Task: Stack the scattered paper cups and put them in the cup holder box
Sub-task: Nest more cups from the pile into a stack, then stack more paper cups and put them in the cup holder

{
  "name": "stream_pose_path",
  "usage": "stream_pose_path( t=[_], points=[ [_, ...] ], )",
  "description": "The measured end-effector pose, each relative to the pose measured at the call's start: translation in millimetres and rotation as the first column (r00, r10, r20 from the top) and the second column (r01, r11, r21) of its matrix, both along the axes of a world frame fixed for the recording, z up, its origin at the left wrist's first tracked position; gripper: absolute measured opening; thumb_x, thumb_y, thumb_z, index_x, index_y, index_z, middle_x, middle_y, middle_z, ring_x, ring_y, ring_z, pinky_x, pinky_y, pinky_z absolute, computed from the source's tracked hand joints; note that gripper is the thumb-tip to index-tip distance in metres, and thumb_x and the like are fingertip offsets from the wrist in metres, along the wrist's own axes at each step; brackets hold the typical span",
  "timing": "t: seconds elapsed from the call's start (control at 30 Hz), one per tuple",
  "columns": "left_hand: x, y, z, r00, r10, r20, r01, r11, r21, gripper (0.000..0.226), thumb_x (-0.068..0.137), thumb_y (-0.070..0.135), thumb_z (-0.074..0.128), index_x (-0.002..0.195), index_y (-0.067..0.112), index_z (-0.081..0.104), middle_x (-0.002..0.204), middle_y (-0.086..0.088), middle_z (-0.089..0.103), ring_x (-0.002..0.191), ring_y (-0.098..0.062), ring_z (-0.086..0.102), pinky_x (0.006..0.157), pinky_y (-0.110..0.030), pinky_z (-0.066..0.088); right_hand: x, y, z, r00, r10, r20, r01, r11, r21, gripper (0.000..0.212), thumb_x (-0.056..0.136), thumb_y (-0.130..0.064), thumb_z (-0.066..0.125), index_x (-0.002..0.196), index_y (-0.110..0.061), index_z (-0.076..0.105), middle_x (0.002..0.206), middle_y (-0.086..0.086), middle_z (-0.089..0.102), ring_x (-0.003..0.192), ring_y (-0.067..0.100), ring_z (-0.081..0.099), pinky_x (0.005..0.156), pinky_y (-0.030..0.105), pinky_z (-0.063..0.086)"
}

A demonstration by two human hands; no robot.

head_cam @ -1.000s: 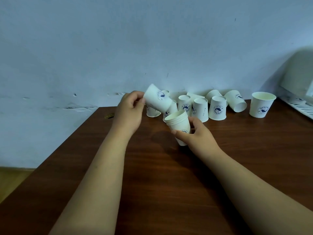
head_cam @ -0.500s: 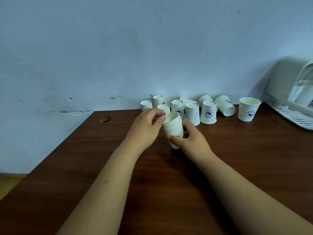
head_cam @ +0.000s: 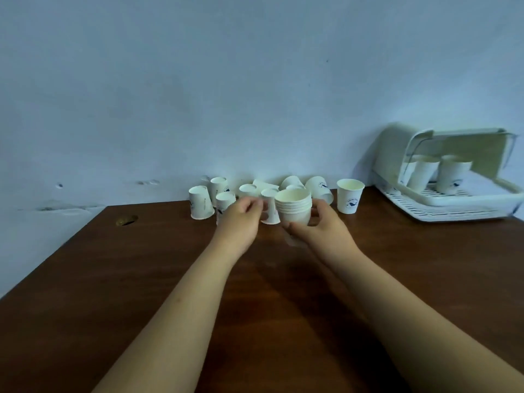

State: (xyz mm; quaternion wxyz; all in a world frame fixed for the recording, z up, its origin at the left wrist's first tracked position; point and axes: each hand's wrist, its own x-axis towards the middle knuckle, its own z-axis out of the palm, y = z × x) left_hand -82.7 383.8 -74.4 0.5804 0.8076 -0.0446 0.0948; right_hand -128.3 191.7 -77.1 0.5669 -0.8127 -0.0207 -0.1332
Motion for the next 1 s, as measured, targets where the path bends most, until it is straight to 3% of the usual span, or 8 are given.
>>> stream_pose_path(
  t=[0.1, 0.27, 0.4, 0.5, 0.57, 0.83, 0.93, 1.0],
  points=[
    [-1, -47, 1, 0.992, -0.098, -0.074, 0.106, 0.989, 0.103, 0.029, 0.102, 0.047, 0.054, 0.102, 0.031, 0.079, 0.103, 0.015, 0.082, 0.103, -0.012, 0.077, 0.105, -0.046, 0.058, -6, -51, 14, 0.996, -0.090, 0.002, 0.090, 0.995, -0.037, 0.045, 0.088, -0.028, 0.087, 0.122, -0.030, 0.058, 0.104, -0.019, 0.067, 0.084, -0.010, 0.066, 0.062, 0.008, 0.047],
    [10, -126, -13, 0.960, -0.232, -0.158, 0.256, 0.955, 0.152, 0.030, 0.097, 0.051, 0.056, 0.095, 0.031, 0.078, 0.094, 0.010, 0.082, 0.098, -0.018, 0.077, 0.101, -0.050, 0.061, -1, -134, 33, 0.958, -0.286, 0.005, 0.284, 0.950, -0.133, 0.050, 0.087, -0.036, 0.086, 0.128, -0.025, 0.061, 0.111, -0.006, 0.069, 0.100, 0.015, 0.065, 0.080, 0.031, 0.044],
    [30, -172, -31, 0.935, -0.286, -0.210, 0.327, 0.923, 0.201, 0.030, 0.091, 0.051, 0.057, 0.091, 0.030, 0.079, 0.095, 0.009, 0.082, 0.096, -0.020, 0.078, 0.100, -0.047, 0.060, 13, -189, 43, 0.917, -0.398, 0.021, 0.397, 0.908, -0.134, 0.059, 0.087, -0.035, 0.084, 0.137, -0.019, 0.058, 0.116, -0.004, 0.069, 0.102, 0.018, 0.064, 0.084, 0.033, 0.044],
    [36, -187, -43, 0.955, -0.233, -0.183, 0.285, 0.893, 0.349, 0.019, 0.100, 0.045, 0.060, 0.100, 0.035, 0.076, 0.106, 0.015, 0.077, 0.104, -0.013, 0.070, 0.096, -0.035, 0.054, 28, -226, 48, 0.875, -0.481, 0.056, 0.484, 0.865, -0.134, 0.059, 0.087, -0.032, 0.083, 0.137, -0.020, 0.055, 0.104, -0.008, 0.068, 0.096, 0.017, 0.064, 0.085, 0.032, 0.044],
    [40, -190, -50, 0.975, -0.180, -0.131, 0.220, 0.870, 0.442, 0.014, 0.101, 0.046, 0.060, 0.101, 0.039, 0.073, 0.104, 0.017, 0.074, 0.102, -0.011, 0.068, 0.090, -0.034, 0.053, 42, -247, 48, 0.848, -0.523, 0.090, 0.531, 0.836, -0.140, 0.064, 0.086, -0.030, 0.082, 0.141, -0.016, 0.053, 0.112, -0.004, 0.068, 0.103, 0.021, 0.063, 0.086, 0.032, 0.043],
    [60, -192, -68, 0.992, -0.106, -0.069, 0.126, 0.882, 0.454, 0.013, 0.095, 0.050, 0.062, 0.092, 0.043, 0.073, 0.091, 0.018, 0.075, 0.092, -0.008, 0.070, 0.089, -0.038, 0.058, 100, -289, 34, 0.787, -0.615, 0.043, 0.610, 0.767, -0.197, 0.069, 0.081, -0.028, 0.082, 0.140, -0.008, 0.051, 0.134, 0.013, 0.069, 0.125, 0.036, 0.064, 0.090, 0.036, 0.047],
    [64, -193, -69, 0.996, -0.069, -0.056, 0.088, 0.882, 0.463, 0.013, 0.093, 0.051, 0.061, 0.092, 0.044, 0.073, 0.092, 0.020, 0.074, 0.093, -0.009, 0.070, 0.088, -0.037, 0.058, 115, -288, 32, 0.802, -0.596, -0.047, 0.557, 0.774, -0.301, 0.072, 0.077, -0.032, 0.085, 0.136, -0.009, 0.051, 0.127, 0.013, 0.070, 0.120, 0.035, 0.066, 0.092, 0.039, 0.052],
    [67, -194, -69, 0.997, -0.054, -0.054, 0.073, 0.880, 0.470, 0.014, 0.093, 0.050, 0.060, 0.092, 0.044, 0.073, 0.094, 0.021, 0.074, 0.093, -0.009, 0.069, 0.086, -0.036, 0.057, 125, -287, 31, 0.798, -0.595, -0.091, 0.523, 0.761, -0.384, 0.083, 0.059, -0.043, 0.085, 0.132, -0.017, 0.054, 0.115, 0.007, 0.073, 0.113, 0.033, 0.070, 0.095, 0.044, 0.057]
  ],
)
